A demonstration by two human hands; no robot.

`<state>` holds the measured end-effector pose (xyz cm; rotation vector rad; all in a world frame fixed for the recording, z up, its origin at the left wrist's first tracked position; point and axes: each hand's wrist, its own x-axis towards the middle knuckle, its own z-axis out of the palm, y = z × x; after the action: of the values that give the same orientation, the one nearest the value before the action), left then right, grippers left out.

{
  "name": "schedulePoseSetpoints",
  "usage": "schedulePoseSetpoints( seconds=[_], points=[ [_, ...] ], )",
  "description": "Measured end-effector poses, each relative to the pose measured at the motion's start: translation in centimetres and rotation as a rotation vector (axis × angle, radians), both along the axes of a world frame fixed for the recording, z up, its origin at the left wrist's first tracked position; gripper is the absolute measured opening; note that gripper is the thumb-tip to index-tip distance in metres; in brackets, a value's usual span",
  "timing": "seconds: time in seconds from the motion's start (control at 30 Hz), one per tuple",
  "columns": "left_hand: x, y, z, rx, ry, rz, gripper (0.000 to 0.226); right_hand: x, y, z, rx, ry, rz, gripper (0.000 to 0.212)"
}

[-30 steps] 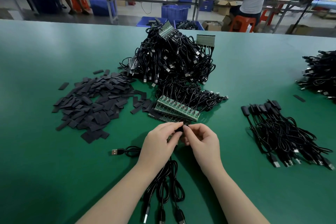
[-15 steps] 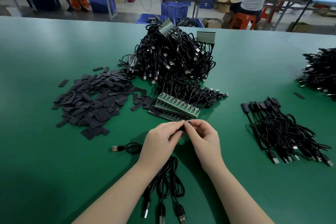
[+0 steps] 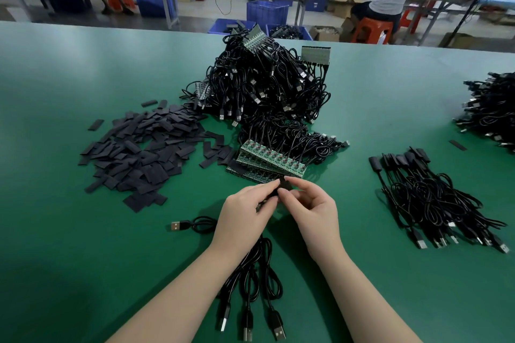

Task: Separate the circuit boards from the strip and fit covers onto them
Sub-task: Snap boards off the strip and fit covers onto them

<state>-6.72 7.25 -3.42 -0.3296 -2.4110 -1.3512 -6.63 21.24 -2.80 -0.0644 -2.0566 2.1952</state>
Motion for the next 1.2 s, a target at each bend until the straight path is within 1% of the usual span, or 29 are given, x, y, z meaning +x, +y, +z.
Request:
schedulePoseSetpoints(
  seconds=[0.17,0.43,0.7,0.77,0.93,1.1,1.2],
  points=[
    [-0.12,-0.16,-0.10,0.014,-0.029,0.010,0.033,0.04,0.11,0.09,-0.011,0.006,0.014,0.024],
    [-0.16,-0.08,-0.15,-0.008,-0.026,0.011,0.030,-0.09,0.15,0.08,-0.002,-0.006,-0.004,0.024],
    [-0.21,-0.09,-0.20,0.010,-0.031,0.008,0.025,-0.19,0.51,0.07,0.006,0.010,0.083,0.030],
    [-0.19,-0.04,-0.23,0.024,-0.029,0.010,0.024,-0.15,0.57,0.11,0.021,0.019,0.083,0.028],
    [-0.13,0.23,-0.29,0.051,-0.031,0.017,0.018,-0.10,0.61,0.17,0.044,0.039,0.039,0.015],
    [-0.20,0.11,-0.38,0.076,-0.046,0.019,0.019,-0.05,0.65,0.27,0.061,0.033,0.071,0.017],
    [-0.13,0.16,-0.28,0.064,-0.047,-0.004,0.018,-0.12,0.64,0.29,0.042,0.049,0.047,0.018]
  ],
)
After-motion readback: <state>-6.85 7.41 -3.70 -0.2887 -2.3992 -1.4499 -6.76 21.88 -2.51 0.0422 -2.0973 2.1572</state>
